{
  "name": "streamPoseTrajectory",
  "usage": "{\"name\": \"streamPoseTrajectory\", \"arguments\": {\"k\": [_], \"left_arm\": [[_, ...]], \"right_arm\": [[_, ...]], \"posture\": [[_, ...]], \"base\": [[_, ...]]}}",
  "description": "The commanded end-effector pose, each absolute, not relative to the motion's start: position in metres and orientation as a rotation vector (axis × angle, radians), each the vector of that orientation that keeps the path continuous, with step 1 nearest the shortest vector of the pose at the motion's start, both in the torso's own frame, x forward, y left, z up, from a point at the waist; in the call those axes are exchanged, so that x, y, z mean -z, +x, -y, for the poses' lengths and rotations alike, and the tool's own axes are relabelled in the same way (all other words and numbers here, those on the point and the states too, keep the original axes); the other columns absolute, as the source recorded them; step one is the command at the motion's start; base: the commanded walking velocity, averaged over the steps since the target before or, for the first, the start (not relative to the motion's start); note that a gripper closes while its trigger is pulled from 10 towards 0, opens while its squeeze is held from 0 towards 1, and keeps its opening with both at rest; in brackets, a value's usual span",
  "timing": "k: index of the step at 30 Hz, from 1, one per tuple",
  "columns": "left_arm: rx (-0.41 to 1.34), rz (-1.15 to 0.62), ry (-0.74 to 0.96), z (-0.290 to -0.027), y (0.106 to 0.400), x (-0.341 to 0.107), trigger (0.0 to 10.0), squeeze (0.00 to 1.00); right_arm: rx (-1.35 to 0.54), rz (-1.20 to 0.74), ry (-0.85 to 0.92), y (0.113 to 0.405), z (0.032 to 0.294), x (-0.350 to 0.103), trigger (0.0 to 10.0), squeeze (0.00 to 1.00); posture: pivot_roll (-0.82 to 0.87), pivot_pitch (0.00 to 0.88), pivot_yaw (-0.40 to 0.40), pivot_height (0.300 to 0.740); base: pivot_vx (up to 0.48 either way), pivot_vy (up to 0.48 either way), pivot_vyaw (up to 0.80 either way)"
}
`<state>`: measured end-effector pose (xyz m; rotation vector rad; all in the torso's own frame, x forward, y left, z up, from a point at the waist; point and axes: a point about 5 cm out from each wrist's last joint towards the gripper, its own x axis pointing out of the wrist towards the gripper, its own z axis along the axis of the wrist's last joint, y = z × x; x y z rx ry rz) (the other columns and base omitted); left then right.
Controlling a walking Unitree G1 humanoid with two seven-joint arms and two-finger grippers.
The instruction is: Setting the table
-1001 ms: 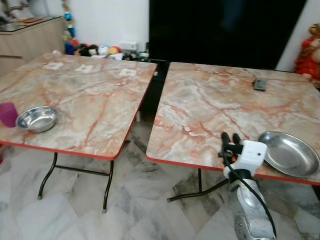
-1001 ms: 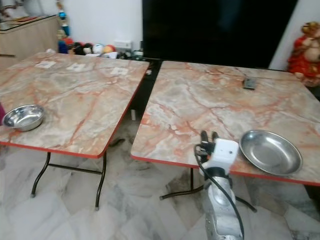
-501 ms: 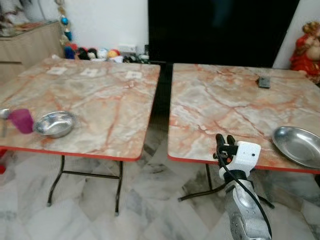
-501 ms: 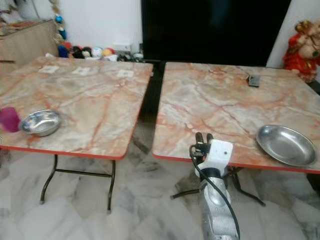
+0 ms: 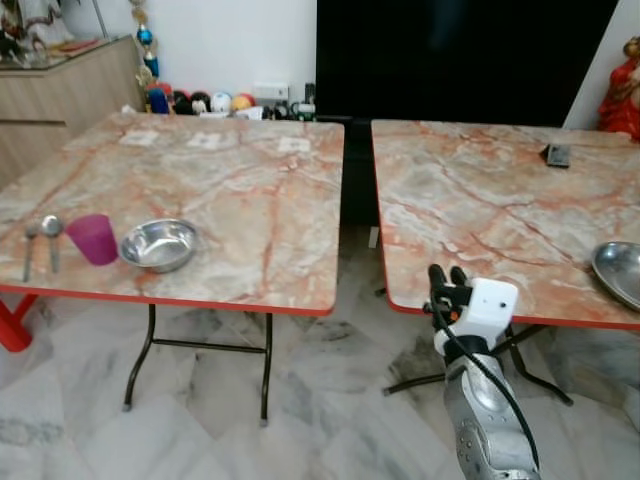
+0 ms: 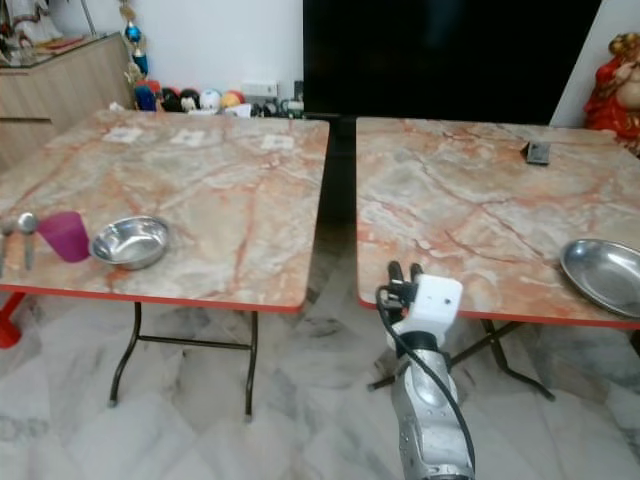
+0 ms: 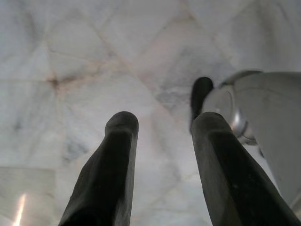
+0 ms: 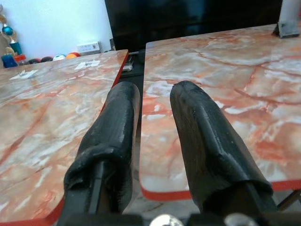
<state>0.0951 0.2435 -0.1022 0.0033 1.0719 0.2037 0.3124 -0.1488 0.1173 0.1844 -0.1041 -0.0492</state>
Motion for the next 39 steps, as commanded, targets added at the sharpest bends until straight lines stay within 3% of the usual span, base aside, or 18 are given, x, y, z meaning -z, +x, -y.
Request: {"name": "streamPoseTrajectory", "arguments": {"k": [1, 39], "left_arm": [[-0.209, -1.077, -0.011, -0.2405, 0.0928, 0.1035, 10.0, 0.00], [-0.212, -1.077, -0.022, -0.2382, 0.0933, 0.1041, 10.0, 0.00]], "right_arm": [[0.073, 0.089, 0.172, 0.3107, 0.1573, -0.1143, 10.0, 0.00], [0.045, 0.084, 0.177, 0.3138, 0.1479, -0.1155, 10.0, 0.00]], "posture": [[0.00, 0.000, 0.001, 0.740], [0.01, 0.000, -0.010, 0.740]], "base": [[0.000, 0.364, 0.00], [0.000, 0.363, 0.00]]}}
